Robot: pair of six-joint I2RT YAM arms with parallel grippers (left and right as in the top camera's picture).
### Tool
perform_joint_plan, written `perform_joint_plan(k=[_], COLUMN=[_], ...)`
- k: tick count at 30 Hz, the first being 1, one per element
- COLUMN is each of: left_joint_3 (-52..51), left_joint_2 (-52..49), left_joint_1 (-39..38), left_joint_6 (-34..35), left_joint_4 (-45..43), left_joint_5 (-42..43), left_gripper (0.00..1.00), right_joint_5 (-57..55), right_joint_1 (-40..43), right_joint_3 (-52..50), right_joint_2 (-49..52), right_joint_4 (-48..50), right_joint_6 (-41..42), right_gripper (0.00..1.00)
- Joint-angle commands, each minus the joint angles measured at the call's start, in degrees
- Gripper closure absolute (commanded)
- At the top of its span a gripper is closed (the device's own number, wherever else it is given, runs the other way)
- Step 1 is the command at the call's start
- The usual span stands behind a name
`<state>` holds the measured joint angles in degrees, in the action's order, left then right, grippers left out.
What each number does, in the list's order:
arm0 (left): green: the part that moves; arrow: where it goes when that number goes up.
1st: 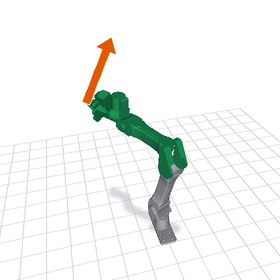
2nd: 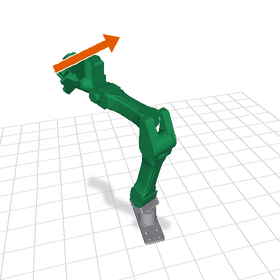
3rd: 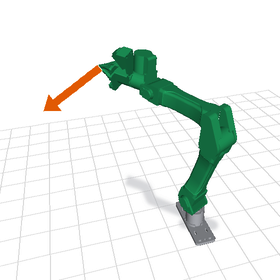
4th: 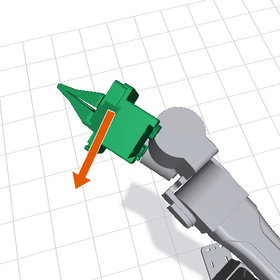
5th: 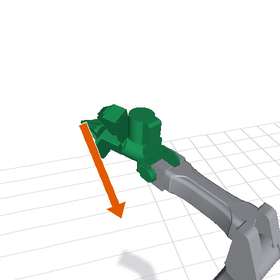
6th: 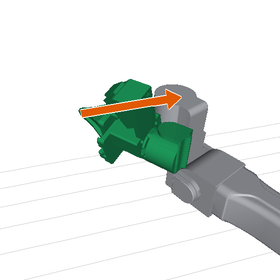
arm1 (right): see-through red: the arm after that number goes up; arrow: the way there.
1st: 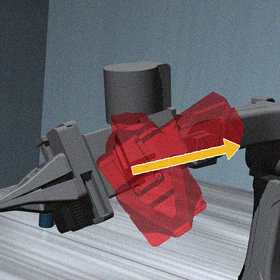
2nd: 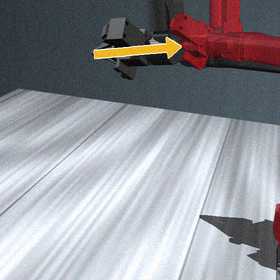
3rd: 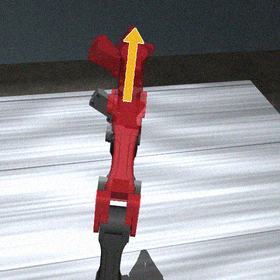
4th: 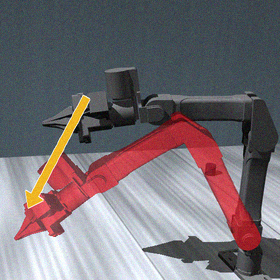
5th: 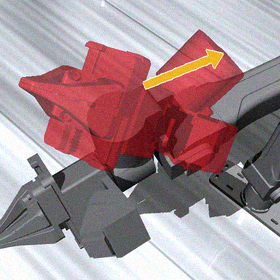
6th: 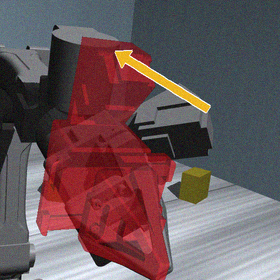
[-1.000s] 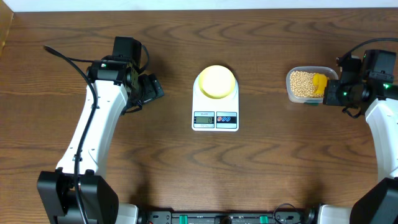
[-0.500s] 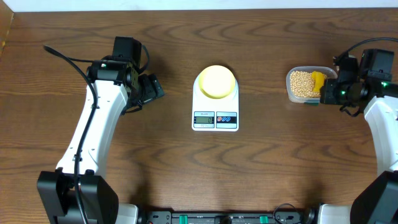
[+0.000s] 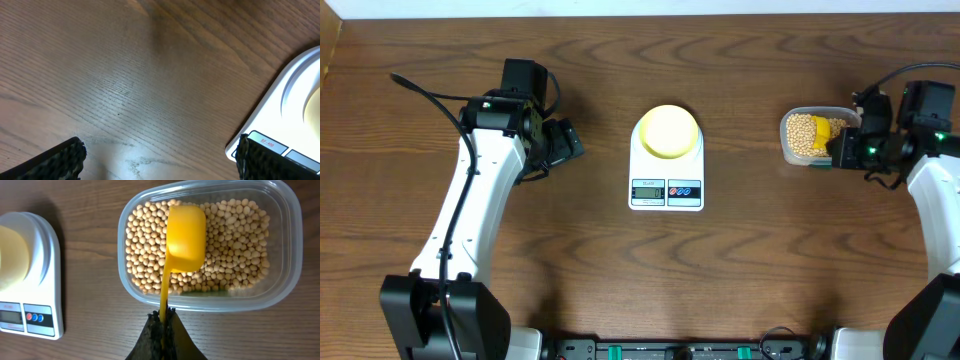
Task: Scoop item into bowl and weigh 50g on scale
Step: 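Dip the scoop into the soybeans with the right gripper, then lift the filled scoop out of the tub with the right gripper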
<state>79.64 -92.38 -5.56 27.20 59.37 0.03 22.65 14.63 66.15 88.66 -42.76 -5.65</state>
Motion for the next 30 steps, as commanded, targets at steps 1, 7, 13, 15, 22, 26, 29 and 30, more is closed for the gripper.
perform_joint_plan(k=[1, 7, 13, 15, 22, 26, 29, 30], left_joint_3=[0.4, 0.4, 0.4, 0.4, 0.4, 0.4, 0.4, 0.4], left_joint_2=[-0.1, -0.1, -0.1, -0.1, -0.1, -0.1, -0.1, -0.1], left_joint_1=[0.2, 0.2, 0.2, 0.2, 0.2, 0.2, 0.2, 0.2], left_joint_6=[0.5, 0.5, 0.5, 0.5, 0.5, 0.5, 0.5, 0.5], left_joint_4=[0.1, 0.1, 0.1, 0.1, 0.1, 0.1, 0.1, 0.1], left_joint_5=[-0.7, -0.7, -0.7, -0.7, -0.7, -0.7, -0.7, -0.7], left_gripper=[0.02, 0.02, 0.02, 0.02, 0.02, 0.02, 0.02, 0.02], right_joint_5=[8.1, 16.0, 19.0, 21.1, 26.7, 30.5, 30.9, 30.9], right_joint_1=[2.2, 5.3, 7.9, 8.8, 13.0, 15.6, 17.1, 17.6], right_joint_3=[-0.8, -2.5, -5.7, -6.5, -7.7, -7.7, -7.7, -7.8], right_joint_2=[0.6, 0.6, 0.6, 0.6, 0.6, 0.6, 0.6, 0.6], right_joint_4=[-0.1, 0.3, 2.1, 2.6, 3.4, 3.4, 3.4, 3.4], right_joint_6=[-0.2, -0.2, -0.2, -0.2, 1.4, 2.3, 4.9, 5.7], right_gripper=[0.99, 0.99, 0.99, 0.99, 0.99, 0.99, 0.99, 0.99])
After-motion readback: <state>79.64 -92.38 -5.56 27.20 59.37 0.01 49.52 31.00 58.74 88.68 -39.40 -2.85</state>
